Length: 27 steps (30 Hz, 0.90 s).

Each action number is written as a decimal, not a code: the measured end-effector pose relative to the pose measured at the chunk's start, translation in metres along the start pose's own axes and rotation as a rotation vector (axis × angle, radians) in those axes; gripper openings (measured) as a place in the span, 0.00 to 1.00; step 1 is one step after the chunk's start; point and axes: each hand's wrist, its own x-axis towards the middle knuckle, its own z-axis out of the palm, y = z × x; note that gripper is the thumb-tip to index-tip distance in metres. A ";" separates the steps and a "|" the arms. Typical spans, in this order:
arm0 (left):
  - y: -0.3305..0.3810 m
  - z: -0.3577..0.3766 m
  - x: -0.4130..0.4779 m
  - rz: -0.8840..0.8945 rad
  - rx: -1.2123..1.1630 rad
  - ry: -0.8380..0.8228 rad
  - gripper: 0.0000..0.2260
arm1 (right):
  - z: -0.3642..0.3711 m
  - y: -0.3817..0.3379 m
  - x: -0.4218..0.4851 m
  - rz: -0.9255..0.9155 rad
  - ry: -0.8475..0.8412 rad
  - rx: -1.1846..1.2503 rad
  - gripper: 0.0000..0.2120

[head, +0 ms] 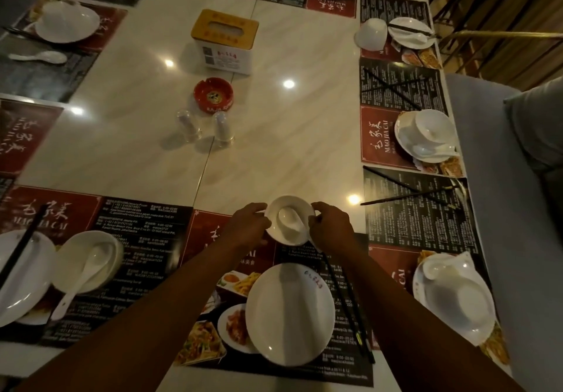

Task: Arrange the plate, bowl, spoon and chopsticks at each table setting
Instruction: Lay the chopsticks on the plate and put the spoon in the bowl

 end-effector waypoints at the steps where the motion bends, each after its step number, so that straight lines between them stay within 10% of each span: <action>1: 0.001 0.001 0.000 -0.002 -0.005 -0.003 0.21 | -0.001 0.002 0.002 0.004 0.002 0.008 0.17; 8: -0.016 -0.006 -0.006 0.024 0.016 -0.013 0.20 | -0.007 0.012 -0.004 -0.030 -0.019 0.040 0.17; 19: -0.090 -0.014 -0.035 0.219 0.694 -0.084 0.11 | 0.005 0.075 -0.104 0.077 -0.168 -0.314 0.04; 27: -0.102 -0.010 -0.042 0.228 0.738 -0.080 0.12 | 0.040 0.074 -0.151 0.092 0.023 -0.326 0.27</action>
